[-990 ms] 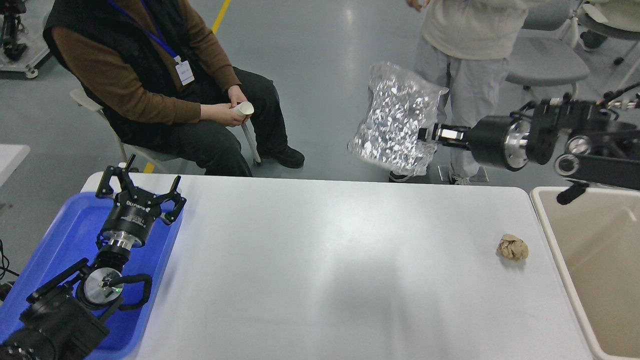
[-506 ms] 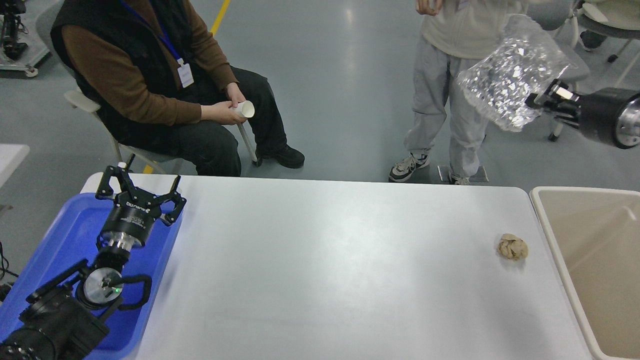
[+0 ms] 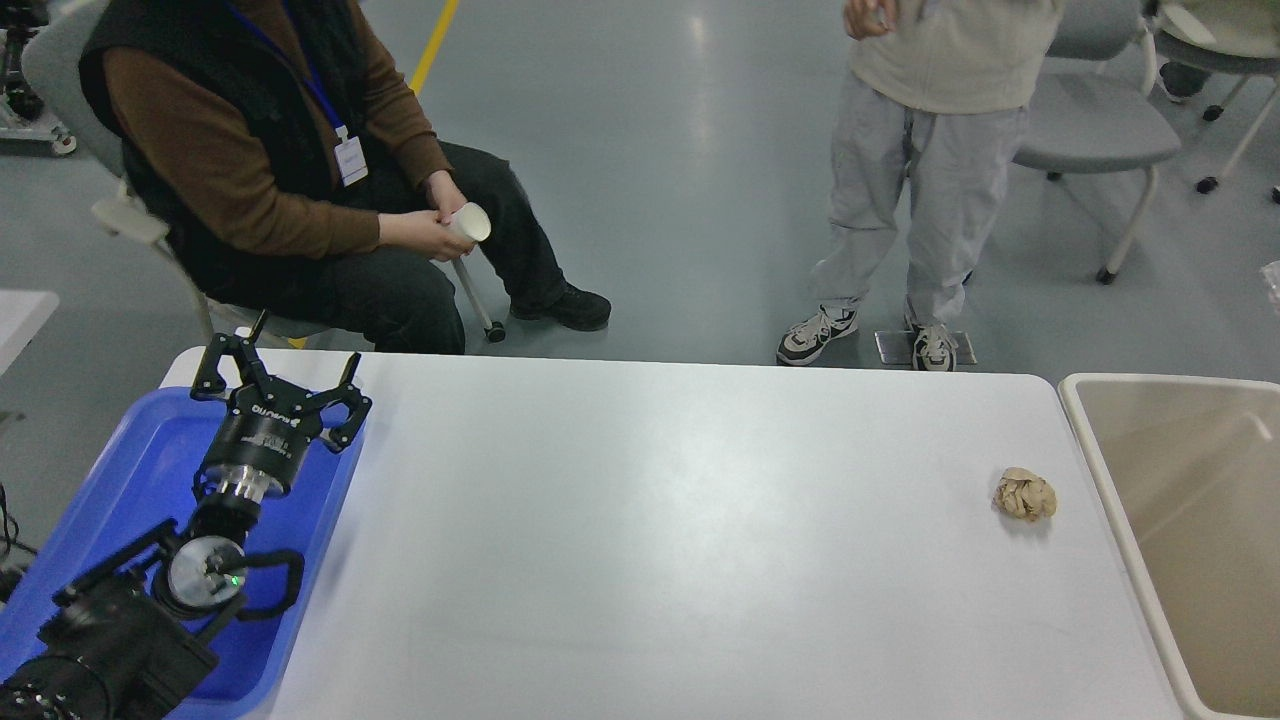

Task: Tidy desktop

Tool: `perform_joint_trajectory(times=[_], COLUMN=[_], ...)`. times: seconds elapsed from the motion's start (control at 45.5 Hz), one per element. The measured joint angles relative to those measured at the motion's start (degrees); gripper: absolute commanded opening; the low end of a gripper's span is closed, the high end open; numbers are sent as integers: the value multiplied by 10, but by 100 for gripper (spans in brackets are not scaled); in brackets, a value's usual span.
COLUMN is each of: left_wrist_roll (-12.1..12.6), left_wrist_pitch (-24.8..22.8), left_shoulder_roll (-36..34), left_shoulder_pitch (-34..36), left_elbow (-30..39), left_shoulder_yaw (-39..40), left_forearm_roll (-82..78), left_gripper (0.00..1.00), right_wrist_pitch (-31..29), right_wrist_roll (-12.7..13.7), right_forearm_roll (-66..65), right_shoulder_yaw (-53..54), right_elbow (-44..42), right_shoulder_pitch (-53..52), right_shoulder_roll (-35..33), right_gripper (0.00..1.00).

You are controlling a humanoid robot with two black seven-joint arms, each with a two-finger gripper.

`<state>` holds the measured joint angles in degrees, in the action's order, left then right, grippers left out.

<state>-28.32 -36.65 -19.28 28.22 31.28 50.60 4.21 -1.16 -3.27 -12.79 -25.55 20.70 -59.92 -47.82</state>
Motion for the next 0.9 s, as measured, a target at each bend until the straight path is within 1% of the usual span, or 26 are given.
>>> perform_joint_trajectory(times=[0.088, 0.132, 0.176, 0.22, 0.33, 0.462, 0.616, 0.902], left_wrist_roll=[0, 0, 0, 0, 0, 0, 0, 0], left_wrist_pitch=[0, 0, 0, 0, 0, 0, 0, 0], left_shoulder_roll=[0, 0, 0, 0, 0, 0, 0, 0], left_shoulder_pitch=[0, 0, 0, 0, 0, 0, 0, 0], left_elbow=[0, 0, 0, 0, 0, 0, 0, 0], left_shoulder_yaw=[0, 0, 0, 0, 0, 0, 0, 0], left_forearm_roll=[0, 0, 0, 0, 0, 0, 0, 0], left_gripper=[100, 100, 100, 100, 100, 100, 100, 100], right_wrist_pitch=[2, 3, 5, 6, 8, 10, 14, 16], right_wrist_roll=[13, 19, 30, 31, 42, 48, 52, 54], right_forearm_roll=[18, 24, 32, 34, 42, 47, 51, 53], right_shoulder_yaw=[7, 12, 27, 33, 72, 101, 118, 129], right_elbow=[-82, -108, -144, -151, -184, -208, -222, -231], right_shoulder_pitch=[58, 79, 113, 121, 169, 208, 233, 249], right_shoulder_roll=[56, 78, 113, 120, 172, 214, 241, 260], right_gripper=[0, 0, 0, 0, 0, 0, 0, 0])
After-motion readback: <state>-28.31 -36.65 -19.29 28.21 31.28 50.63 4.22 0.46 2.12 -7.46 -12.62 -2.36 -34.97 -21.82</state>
